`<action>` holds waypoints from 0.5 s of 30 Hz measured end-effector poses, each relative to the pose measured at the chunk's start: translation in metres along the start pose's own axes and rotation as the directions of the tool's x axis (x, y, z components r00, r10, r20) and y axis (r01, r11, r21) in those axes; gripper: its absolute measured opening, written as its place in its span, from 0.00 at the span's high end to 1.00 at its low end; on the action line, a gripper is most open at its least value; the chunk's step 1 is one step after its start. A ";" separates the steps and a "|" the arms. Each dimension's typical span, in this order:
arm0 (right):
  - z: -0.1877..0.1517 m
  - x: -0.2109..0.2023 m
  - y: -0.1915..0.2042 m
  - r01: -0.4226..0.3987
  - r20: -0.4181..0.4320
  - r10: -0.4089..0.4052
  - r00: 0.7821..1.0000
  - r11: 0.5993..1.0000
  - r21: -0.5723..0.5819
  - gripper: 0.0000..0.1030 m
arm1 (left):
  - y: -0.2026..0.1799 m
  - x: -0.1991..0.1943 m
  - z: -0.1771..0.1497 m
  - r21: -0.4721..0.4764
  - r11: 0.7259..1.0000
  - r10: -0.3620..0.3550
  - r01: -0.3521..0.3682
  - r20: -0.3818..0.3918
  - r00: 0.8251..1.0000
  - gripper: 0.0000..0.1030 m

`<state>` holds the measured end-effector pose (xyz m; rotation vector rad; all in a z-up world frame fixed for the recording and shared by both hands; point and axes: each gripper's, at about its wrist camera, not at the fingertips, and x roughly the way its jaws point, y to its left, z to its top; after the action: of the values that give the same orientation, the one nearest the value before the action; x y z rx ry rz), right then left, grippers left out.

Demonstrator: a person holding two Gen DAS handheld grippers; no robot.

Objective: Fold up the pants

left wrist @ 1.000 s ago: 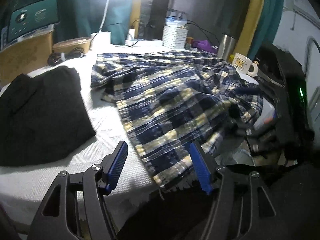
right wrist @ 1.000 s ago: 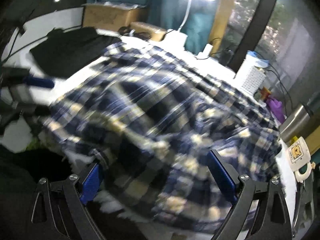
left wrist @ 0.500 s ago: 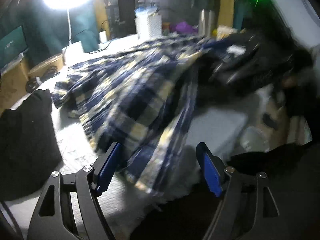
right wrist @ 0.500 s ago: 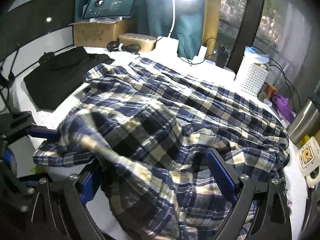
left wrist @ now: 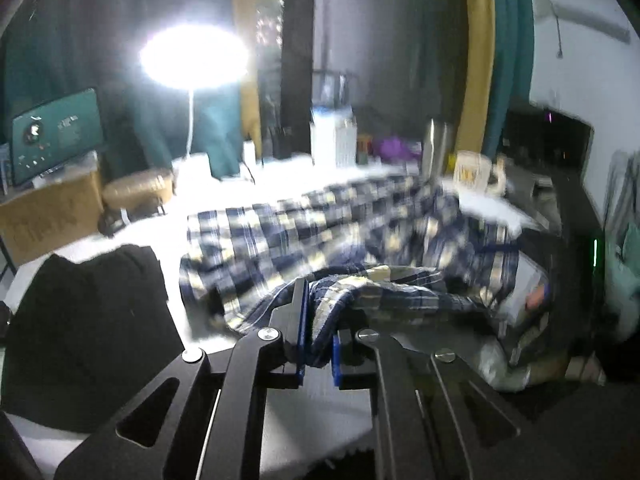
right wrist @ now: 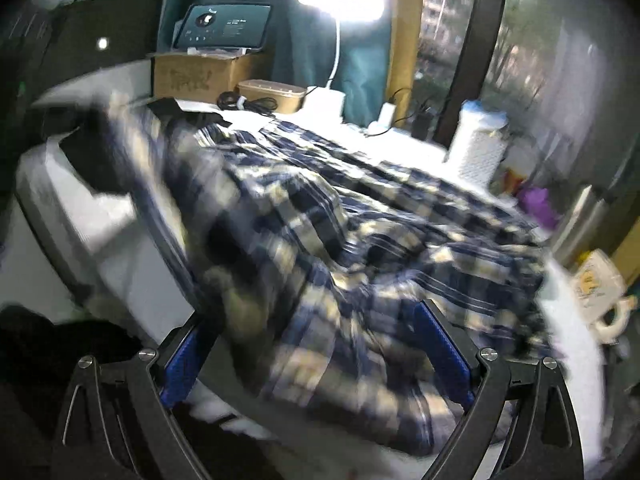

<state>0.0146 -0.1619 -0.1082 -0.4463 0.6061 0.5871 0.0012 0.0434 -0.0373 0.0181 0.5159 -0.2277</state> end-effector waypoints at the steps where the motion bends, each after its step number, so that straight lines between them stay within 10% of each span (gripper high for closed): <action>1: -0.003 -0.004 0.004 0.023 0.009 -0.022 1.000 1.000 -0.013 0.06 | 0.002 -0.004 0.008 -0.015 1.000 -0.010 0.010 0.014 1.000 0.92; 15: -0.037 0.016 -0.051 0.218 0.031 -0.217 0.976 0.975 -0.029 0.06 | 0.008 -0.036 0.033 -0.033 0.999 0.005 -0.004 0.050 0.999 0.93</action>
<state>0.0425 -0.2148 -0.1343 -0.5266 0.5141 0.3935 -0.0117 0.0561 0.0091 -0.0182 0.4696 -0.2146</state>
